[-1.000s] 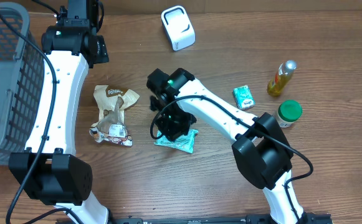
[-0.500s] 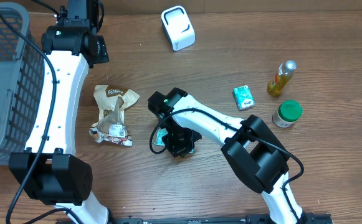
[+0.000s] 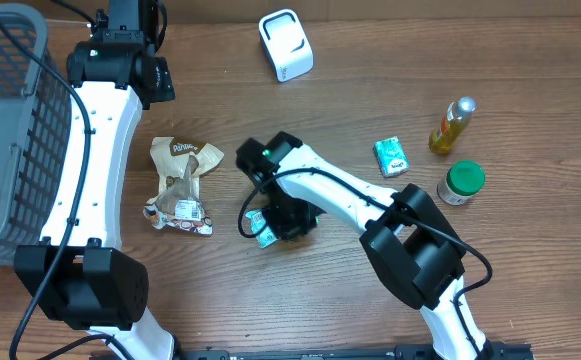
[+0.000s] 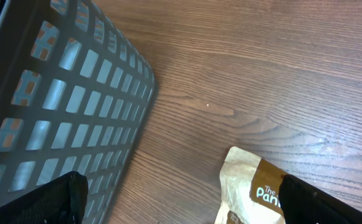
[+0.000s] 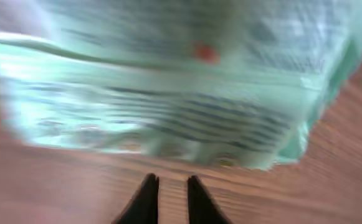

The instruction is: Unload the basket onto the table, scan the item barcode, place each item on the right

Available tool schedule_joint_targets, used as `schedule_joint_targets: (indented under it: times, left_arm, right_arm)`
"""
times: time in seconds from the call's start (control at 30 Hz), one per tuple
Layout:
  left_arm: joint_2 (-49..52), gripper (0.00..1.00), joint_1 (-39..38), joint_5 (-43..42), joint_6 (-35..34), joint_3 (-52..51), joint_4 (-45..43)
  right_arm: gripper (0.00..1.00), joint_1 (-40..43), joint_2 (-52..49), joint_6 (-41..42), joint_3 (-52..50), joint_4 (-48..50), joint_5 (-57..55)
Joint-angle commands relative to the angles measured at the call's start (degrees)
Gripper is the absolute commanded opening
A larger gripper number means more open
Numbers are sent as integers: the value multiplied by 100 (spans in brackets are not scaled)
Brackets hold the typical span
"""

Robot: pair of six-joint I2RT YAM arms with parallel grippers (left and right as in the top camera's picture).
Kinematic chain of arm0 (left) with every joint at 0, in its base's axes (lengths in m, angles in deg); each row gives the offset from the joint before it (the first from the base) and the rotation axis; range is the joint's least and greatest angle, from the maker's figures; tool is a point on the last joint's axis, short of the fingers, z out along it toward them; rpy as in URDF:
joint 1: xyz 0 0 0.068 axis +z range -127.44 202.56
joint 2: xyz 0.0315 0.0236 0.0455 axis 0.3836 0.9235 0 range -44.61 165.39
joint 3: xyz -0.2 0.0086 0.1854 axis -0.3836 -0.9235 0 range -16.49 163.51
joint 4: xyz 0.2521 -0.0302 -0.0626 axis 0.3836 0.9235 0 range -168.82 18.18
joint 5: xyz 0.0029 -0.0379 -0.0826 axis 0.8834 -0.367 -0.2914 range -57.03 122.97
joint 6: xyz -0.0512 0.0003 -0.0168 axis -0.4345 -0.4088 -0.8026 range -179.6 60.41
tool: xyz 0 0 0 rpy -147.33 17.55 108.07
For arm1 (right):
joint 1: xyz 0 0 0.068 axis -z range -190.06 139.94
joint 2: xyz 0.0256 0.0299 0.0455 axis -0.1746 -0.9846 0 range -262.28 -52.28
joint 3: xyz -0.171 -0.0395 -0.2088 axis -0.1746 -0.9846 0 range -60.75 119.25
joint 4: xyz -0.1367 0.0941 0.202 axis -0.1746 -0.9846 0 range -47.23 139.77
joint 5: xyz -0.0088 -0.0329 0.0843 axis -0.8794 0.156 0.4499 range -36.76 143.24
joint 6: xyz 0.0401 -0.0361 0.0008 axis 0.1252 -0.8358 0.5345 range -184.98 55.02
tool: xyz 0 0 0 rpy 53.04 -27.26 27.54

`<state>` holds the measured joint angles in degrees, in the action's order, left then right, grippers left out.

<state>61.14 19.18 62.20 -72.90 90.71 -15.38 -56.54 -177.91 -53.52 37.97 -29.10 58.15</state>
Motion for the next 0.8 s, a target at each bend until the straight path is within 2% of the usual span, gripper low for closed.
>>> schedule_joint_targets:
  times: [0.0,0.13,0.63,0.7,0.77]
  left_arm:
    - [-107,100,-39,74,48,90,-7]
    - [-107,100,-39,74,48,92,-7]
    - [-107,100,-39,74,48,90,-4]
    - [-107,99,-39,74,48,90,-4]
    - [-107,100,-39,74,48,90,-4]
  right_arm:
    - [20,20,302,-275,328,4,870]
    - [20,-94,291,-114,164,-33,999]
    - [19,-258,286,-101,-702,942,953]
    - [24,-258,289,-101,-769,1062,957]
    - [24,-258,286,-101,-769,1161,953]
